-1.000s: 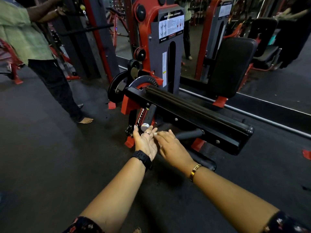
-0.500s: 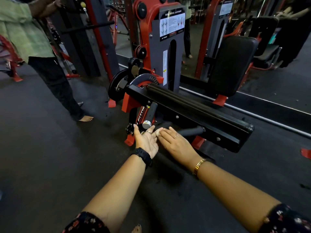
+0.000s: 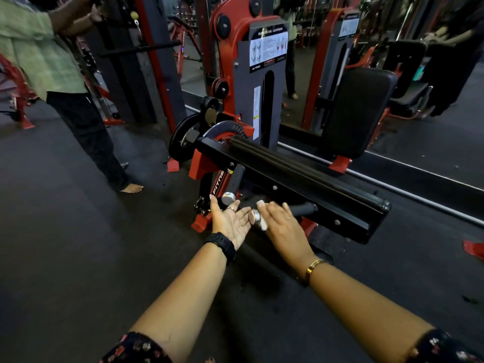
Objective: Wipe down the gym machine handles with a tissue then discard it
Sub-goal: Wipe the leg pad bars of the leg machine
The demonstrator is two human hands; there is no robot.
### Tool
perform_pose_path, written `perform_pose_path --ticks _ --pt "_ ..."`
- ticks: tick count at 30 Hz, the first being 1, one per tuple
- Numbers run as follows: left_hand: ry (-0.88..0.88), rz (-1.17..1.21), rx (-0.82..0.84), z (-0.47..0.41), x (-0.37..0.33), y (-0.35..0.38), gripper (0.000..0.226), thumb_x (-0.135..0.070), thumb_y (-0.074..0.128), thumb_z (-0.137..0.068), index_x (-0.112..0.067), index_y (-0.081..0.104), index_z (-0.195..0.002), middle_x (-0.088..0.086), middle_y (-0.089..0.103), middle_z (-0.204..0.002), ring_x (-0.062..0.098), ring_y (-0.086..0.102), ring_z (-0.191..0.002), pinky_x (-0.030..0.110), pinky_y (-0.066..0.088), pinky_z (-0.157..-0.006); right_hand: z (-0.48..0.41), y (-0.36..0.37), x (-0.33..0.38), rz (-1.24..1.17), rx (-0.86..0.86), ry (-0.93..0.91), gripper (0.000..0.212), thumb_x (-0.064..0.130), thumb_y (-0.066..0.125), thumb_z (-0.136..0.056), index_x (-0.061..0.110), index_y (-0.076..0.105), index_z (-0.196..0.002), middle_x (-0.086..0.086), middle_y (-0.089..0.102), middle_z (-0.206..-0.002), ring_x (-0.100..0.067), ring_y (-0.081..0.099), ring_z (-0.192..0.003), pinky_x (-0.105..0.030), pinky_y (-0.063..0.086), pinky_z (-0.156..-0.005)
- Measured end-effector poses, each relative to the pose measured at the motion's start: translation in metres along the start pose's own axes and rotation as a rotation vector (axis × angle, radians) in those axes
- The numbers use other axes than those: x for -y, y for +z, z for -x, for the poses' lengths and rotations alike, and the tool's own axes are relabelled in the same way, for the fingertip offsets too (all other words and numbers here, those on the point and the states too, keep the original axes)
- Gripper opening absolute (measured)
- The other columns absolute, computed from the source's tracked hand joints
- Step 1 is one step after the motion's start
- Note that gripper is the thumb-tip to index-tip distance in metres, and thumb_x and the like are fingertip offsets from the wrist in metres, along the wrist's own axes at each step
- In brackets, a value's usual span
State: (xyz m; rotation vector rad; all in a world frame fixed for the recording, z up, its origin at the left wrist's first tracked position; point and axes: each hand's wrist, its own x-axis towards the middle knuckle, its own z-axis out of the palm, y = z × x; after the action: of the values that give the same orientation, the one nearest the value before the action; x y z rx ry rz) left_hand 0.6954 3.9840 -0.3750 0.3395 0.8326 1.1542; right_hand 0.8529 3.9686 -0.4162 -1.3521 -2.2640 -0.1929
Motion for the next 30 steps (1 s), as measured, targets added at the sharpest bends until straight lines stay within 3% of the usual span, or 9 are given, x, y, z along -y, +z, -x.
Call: perform_pose_path --ticks 5,9,12,14,16,18,23,26,30 --pt "0.009 -0.040 -0.011 -0.001 0.001 0.002 0.098 -0.080 0.013 -0.086 -0.009 0.024 -0.152 0.025 0.032 -0.151 0.028 0.053 -0.118 0.034 0.042 -0.095 -0.017 -0.006 -0.004 -0.102 0.155 0.194 0.049 0.046 0.036 -0.099 0.017 0.047 -0.138 -0.003 0.050 -0.139 -0.021 0.037 -0.136 -0.042 0.006 -0.118" --pt "0.010 -0.053 -0.003 -0.002 0.006 0.002 0.096 -0.079 0.011 -0.087 -0.010 0.027 -0.152 0.021 0.032 -0.153 0.030 0.036 -0.139 0.039 0.029 -0.110 -0.021 -0.002 0.016 -0.107 0.148 0.104 0.050 0.031 0.043 -0.100 0.011 0.038 -0.145 -0.007 0.037 -0.151 -0.022 0.024 -0.144 -0.036 -0.005 -0.116" --pt "0.054 -0.073 -0.025 -0.003 0.006 0.003 0.095 -0.079 0.013 -0.087 -0.011 0.031 -0.150 0.021 0.038 -0.150 0.026 0.052 -0.122 0.037 0.036 -0.108 -0.011 -0.004 0.000 -0.081 0.155 0.005 0.058 0.013 0.047 -0.094 0.010 0.029 -0.149 -0.008 0.029 -0.155 -0.021 0.022 -0.145 -0.035 -0.005 -0.115" --pt "0.071 -0.107 -0.031 -0.001 0.006 0.005 0.093 -0.078 0.013 -0.088 -0.011 0.032 -0.150 0.020 0.040 -0.148 0.024 0.054 -0.117 0.037 0.035 -0.109 -0.002 -0.009 -0.020 0.002 0.158 -0.053 0.058 0.008 0.039 -0.090 0.009 0.034 -0.147 -0.011 0.037 -0.151 -0.024 0.032 -0.140 -0.041 0.009 -0.115" --pt "0.078 -0.148 -0.028 0.000 0.006 0.007 0.091 -0.075 0.012 -0.090 -0.011 0.032 -0.149 0.019 0.038 -0.150 0.026 0.045 -0.131 0.036 0.031 -0.113 0.002 -0.011 -0.042 0.084 0.139 -0.025 0.056 0.006 0.033 -0.088 0.005 0.041 -0.143 -0.014 0.045 -0.145 -0.028 0.040 -0.135 -0.044 0.018 -0.112" --pt "0.083 -0.222 -0.025 0.002 0.007 0.011 0.083 -0.069 0.011 -0.094 -0.011 0.031 -0.150 0.016 0.035 -0.152 0.025 0.034 -0.141 0.031 0.028 -0.111 0.002 -0.014 -0.055 0.127 0.147 0.099 0.057 -0.002 0.039 -0.090 0.005 0.033 -0.147 -0.015 0.036 -0.151 -0.031 0.028 -0.142 -0.042 0.009 -0.114" --pt "0.177 -0.582 -0.017 0.009 0.015 0.027 0.046 -0.019 0.027 -0.104 -0.009 0.032 -0.148 0.011 0.027 -0.157 0.012 0.038 -0.134 0.022 0.028 -0.105 -0.001 -0.011 -0.035 0.050 0.126 0.361 0.064 -0.007 0.035 -0.094 0.008 0.013 -0.152 -0.011 0.014 -0.159 -0.027 0.004 -0.148 -0.039 -0.003 -0.118" --pt "0.214 -0.964 0.049 0.002 0.016 0.031 0.070 0.001 0.040 -0.094 -0.017 0.011 -0.154 0.014 -0.004 -0.161 0.021 0.001 -0.149 0.034 0.012 -0.120 0.001 0.002 0.006 -0.124 0.059 0.221 0.069 -0.009 0.038 -0.093 0.009 0.009 -0.152 -0.007 0.005 -0.159 -0.024 0.000 -0.148 -0.031 -0.010 -0.116" --pt "0.348 -1.415 0.159 -0.003 0.018 0.022 0.088 -0.002 0.050 -0.090 -0.013 -0.012 -0.152 0.006 -0.018 -0.160 0.019 -0.023 -0.145 0.042 -0.005 -0.121 0.010 0.007 0.005 -0.117 0.052 0.041 0.075 -0.004 0.054 -0.089 0.009 0.014 -0.150 -0.009 0.011 -0.158 -0.024 0.006 -0.145 -0.041 0.007 -0.118"
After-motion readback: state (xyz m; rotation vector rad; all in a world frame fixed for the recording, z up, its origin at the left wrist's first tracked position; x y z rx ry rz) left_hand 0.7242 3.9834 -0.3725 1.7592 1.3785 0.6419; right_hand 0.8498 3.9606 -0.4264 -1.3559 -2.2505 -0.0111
